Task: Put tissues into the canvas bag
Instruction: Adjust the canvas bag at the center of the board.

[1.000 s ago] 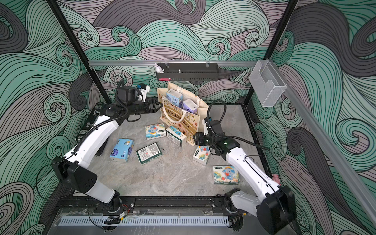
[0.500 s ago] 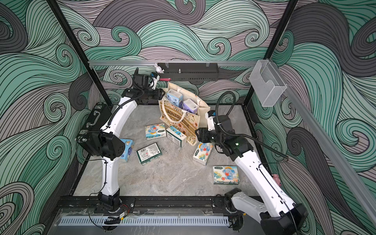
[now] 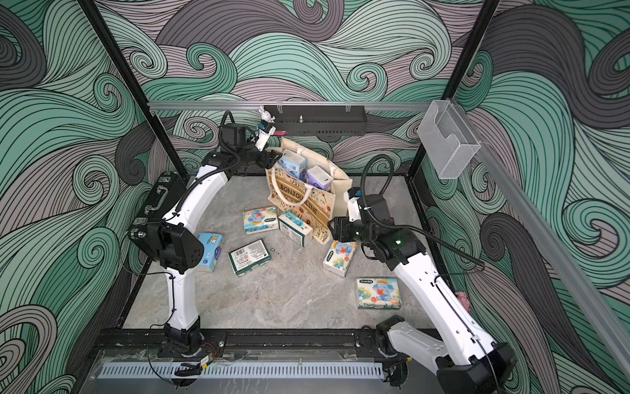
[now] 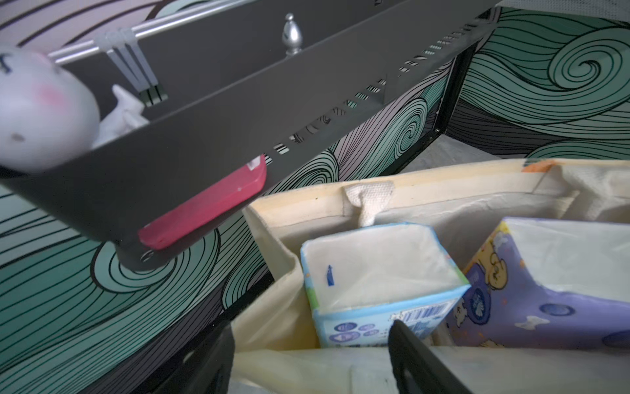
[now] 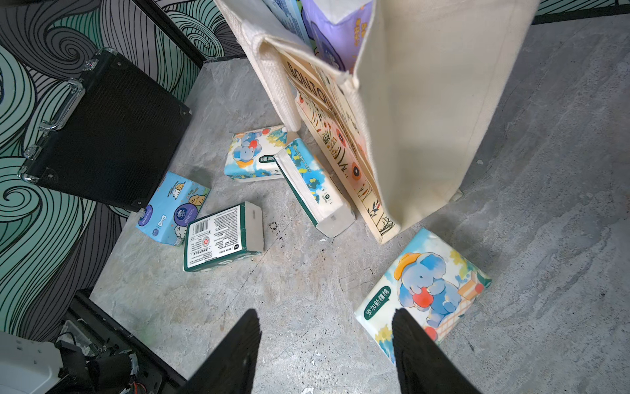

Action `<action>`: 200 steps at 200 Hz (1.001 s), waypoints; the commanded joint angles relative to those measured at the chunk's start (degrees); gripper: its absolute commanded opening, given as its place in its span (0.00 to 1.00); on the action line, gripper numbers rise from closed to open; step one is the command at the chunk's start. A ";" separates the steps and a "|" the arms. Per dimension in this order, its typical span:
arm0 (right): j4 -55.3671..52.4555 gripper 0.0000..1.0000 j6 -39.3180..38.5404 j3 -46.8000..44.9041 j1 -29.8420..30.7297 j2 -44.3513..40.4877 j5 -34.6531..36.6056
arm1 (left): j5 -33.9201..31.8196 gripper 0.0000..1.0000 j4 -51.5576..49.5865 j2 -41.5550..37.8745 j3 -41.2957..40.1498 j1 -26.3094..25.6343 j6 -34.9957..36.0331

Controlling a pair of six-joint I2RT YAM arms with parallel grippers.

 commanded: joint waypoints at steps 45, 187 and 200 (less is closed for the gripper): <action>-0.26 0.63 -0.33 -1.14 -0.42 -1.38 -0.52 | -6.10 0.75 1.34 4.45 3.80 0.30 4.48; -1.54 0.63 0.15 12.98 -1.44 8.97 12.42 | 1.42 0.00 -0.72 -6.77 -13.26 0.51 2.59; -1.52 0.71 0.60 15.20 -1.55 10.69 12.61 | 1.76 0.00 -1.01 -9.09 -15.64 0.47 1.32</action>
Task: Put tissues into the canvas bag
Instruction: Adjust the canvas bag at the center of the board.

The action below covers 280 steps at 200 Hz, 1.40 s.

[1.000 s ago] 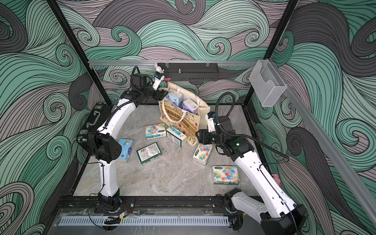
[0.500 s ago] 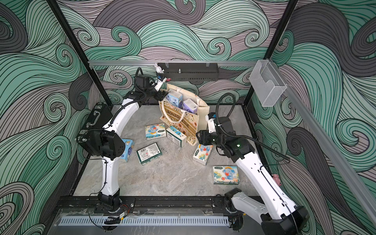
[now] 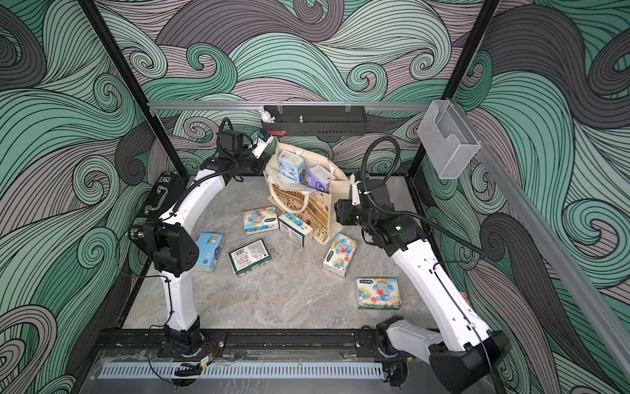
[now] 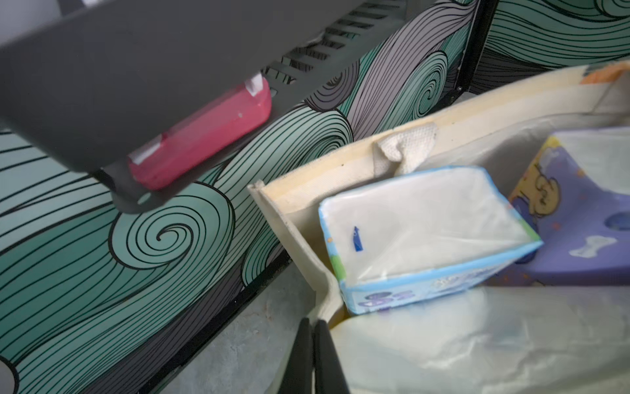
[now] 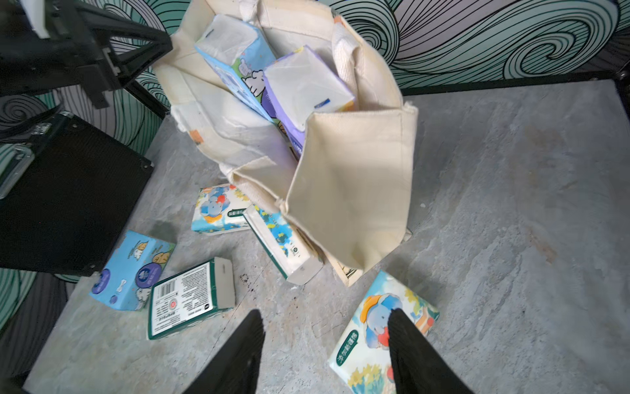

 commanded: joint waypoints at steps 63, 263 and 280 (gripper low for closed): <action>-1.14 0.82 7.52 11.08 -0.50 10.88 1.35 | 3.24 0.00 -2.29 -15.62 -16.34 -2.36 -4.85; 4.91 0.00 -1.76 -8.39 -0.50 0.38 3.84 | 9.29 0.59 -9.35 -25.57 -12.04 -10.63 16.87; 4.88 0.00 -1.51 -8.59 -0.50 0.08 3.64 | 11.11 0.59 -18.33 -23.21 -8.75 -12.44 32.22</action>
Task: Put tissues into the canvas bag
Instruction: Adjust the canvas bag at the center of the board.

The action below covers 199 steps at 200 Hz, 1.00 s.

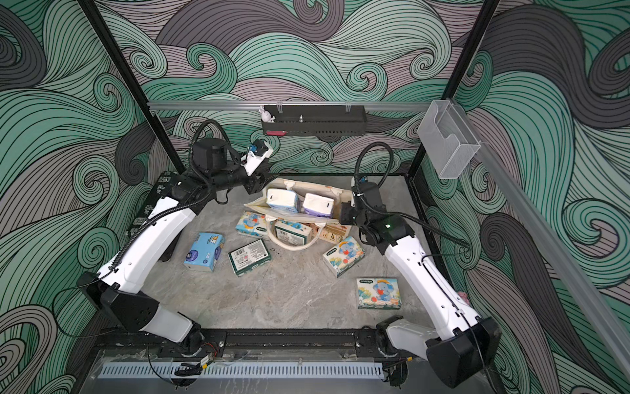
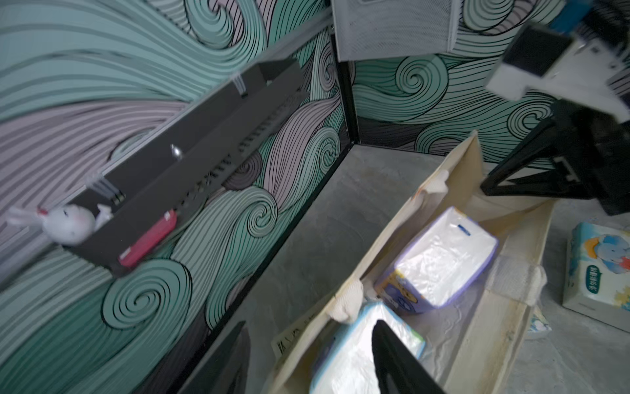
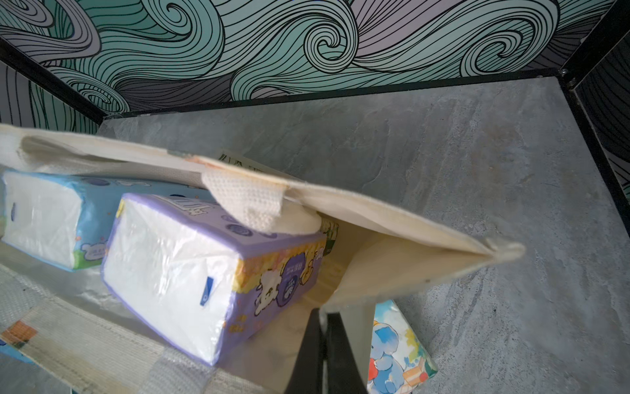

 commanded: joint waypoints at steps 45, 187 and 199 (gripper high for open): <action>-2.22 0.00 -0.63 -0.32 -0.25 0.08 -2.45 | -1.12 0.53 -26.50 7.68 6.52 -8.37 33.46; -2.60 0.00 -1.87 -5.66 -0.34 -4.39 -2.41 | -11.63 0.52 -13.12 10.87 5.72 -14.52 34.99; -2.46 0.00 -1.79 -5.88 -0.32 -4.57 -2.63 | -14.28 0.52 -12.58 10.91 5.01 -14.44 35.31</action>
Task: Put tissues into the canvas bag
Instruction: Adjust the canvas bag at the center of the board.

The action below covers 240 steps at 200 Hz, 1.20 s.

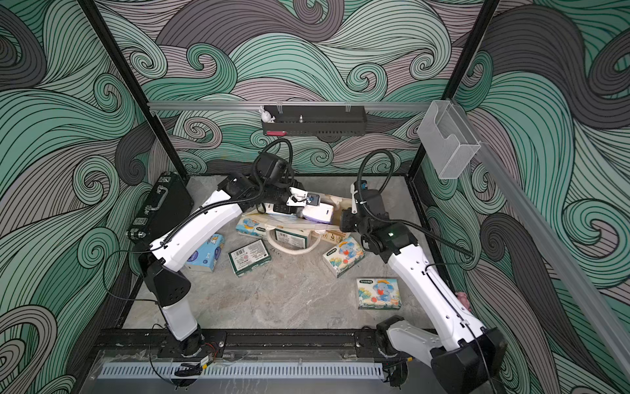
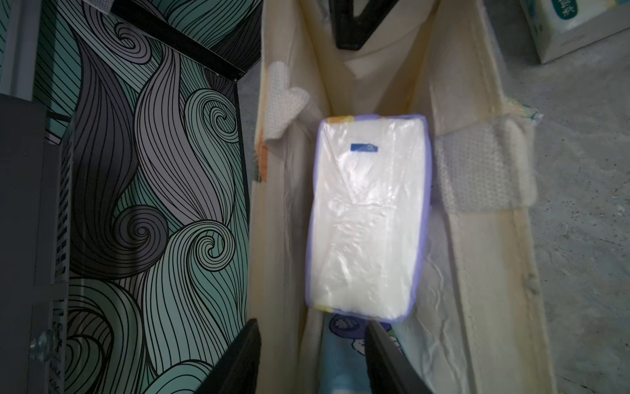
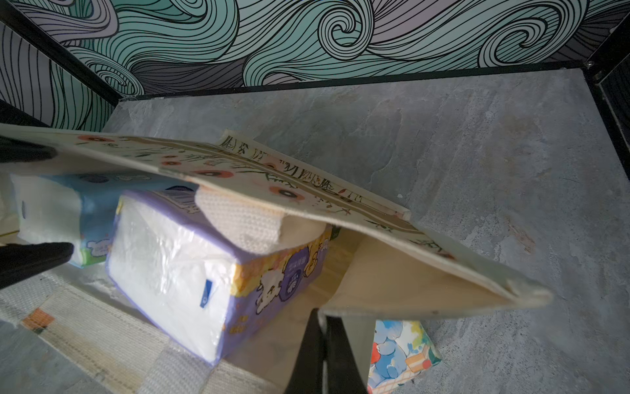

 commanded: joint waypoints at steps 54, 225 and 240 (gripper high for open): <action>-2.68 0.00 -0.67 -2.15 -0.35 -1.20 -0.49 | -13.62 0.53 5.15 2.44 0.45 -0.01 2.11; 3.38 0.28 -1.80 -5.66 -1.75 4.35 7.92 | -32.03 0.00 12.34 1.64 6.04 1.03 -13.46; 3.79 0.39 -1.39 -8.26 -1.75 0.78 6.80 | -31.32 0.00 13.61 -1.01 -0.34 -0.31 -15.81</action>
